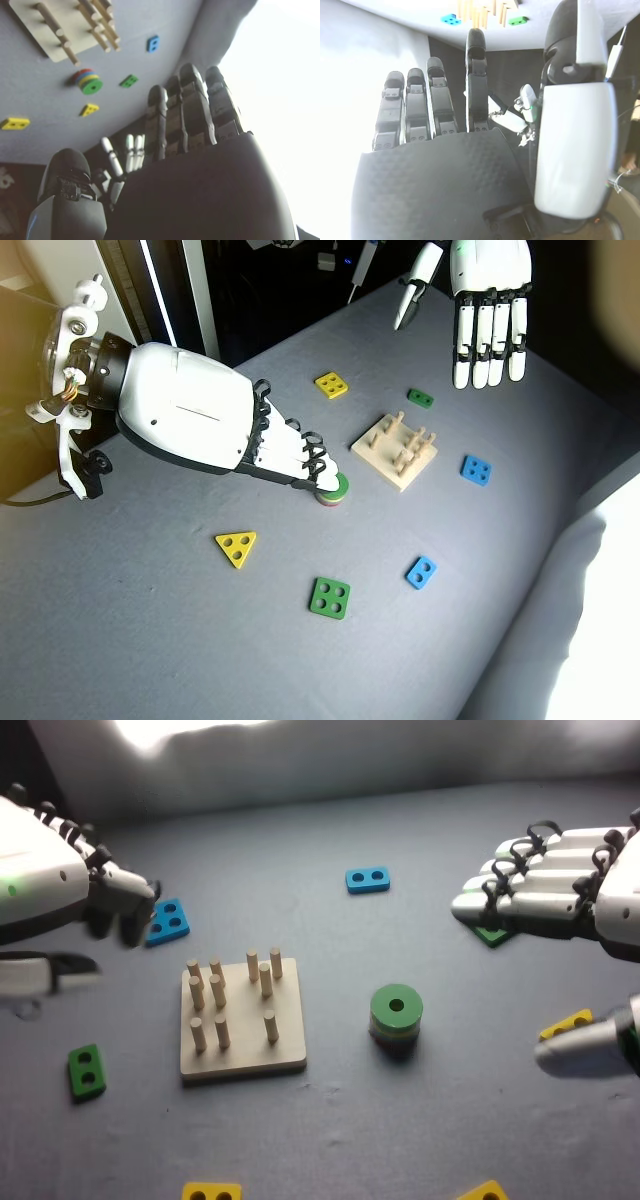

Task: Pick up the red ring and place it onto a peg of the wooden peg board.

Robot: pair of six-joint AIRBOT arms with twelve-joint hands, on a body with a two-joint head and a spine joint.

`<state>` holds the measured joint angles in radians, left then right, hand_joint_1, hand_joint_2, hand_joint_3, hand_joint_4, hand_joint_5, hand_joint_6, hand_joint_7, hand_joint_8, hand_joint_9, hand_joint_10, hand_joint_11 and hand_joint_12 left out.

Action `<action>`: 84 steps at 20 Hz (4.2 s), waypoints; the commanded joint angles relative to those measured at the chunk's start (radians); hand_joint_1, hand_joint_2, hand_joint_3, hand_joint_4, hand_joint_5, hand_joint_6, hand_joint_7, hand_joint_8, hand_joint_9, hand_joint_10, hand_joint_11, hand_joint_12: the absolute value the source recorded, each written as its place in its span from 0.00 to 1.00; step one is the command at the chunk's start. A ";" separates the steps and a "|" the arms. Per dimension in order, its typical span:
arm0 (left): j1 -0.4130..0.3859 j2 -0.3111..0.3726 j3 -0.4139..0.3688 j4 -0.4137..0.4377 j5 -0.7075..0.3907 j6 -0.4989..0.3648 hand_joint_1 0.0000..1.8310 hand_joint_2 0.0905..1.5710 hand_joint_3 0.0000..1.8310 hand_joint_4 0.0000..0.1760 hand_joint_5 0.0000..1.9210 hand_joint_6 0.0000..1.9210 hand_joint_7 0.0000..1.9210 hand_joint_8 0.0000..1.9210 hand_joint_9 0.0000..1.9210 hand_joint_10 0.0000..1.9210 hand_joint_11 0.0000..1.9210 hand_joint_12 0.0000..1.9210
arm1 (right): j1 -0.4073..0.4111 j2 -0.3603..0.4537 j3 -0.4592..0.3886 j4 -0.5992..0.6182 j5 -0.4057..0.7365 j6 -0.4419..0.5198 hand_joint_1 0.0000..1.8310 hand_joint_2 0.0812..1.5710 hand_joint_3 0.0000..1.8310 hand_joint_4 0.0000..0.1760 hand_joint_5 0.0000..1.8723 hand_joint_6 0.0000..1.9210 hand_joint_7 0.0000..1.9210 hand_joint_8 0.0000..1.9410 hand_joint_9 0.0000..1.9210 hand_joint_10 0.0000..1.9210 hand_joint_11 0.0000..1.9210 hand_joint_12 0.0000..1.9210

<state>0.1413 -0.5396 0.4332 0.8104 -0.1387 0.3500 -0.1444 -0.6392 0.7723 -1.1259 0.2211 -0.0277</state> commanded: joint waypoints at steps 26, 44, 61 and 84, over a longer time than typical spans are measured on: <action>-0.015 0.016 0.006 -0.002 -0.065 0.003 0.54 0.91 0.00 0.06 0.22 0.94 0.27 0.90 0.27 0.72 0.26 0.72 | 0.029 -0.434 0.372 0.021 -0.137 -0.019 0.20 0.63 0.00 1.00 0.24 0.01 0.15 0.00 0.04 0.00 0.00 0.00; -0.021 0.015 0.001 -0.002 -0.065 0.003 0.55 0.89 0.00 0.06 0.23 0.91 0.29 0.88 0.29 0.70 0.27 0.71 | 0.000 -0.542 0.438 0.020 -0.131 -0.041 0.45 0.55 0.00 1.00 0.37 0.00 0.31 0.00 0.15 0.00 0.00 0.00; -0.020 0.015 0.005 0.011 -0.065 0.003 0.54 0.91 0.00 0.07 0.22 0.94 0.27 0.90 0.26 0.73 0.25 0.74 | -0.022 -0.605 0.471 0.039 -0.116 -0.043 0.43 0.57 0.00 1.00 0.37 0.01 0.31 0.00 0.16 0.01 0.00 0.00; -0.020 0.015 0.006 0.009 -0.064 0.003 0.54 0.90 0.00 0.07 0.22 0.94 0.27 0.90 0.26 0.76 0.23 0.78 | -0.064 -0.624 0.472 0.039 -0.110 -0.063 0.71 0.63 0.00 0.00 0.53 0.41 0.75 0.15 0.40 0.01 0.00 0.00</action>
<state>0.1356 -0.5377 0.4339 0.8253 -0.1429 0.3496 -0.2043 -1.2743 1.2430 -1.0855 0.0891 -0.0853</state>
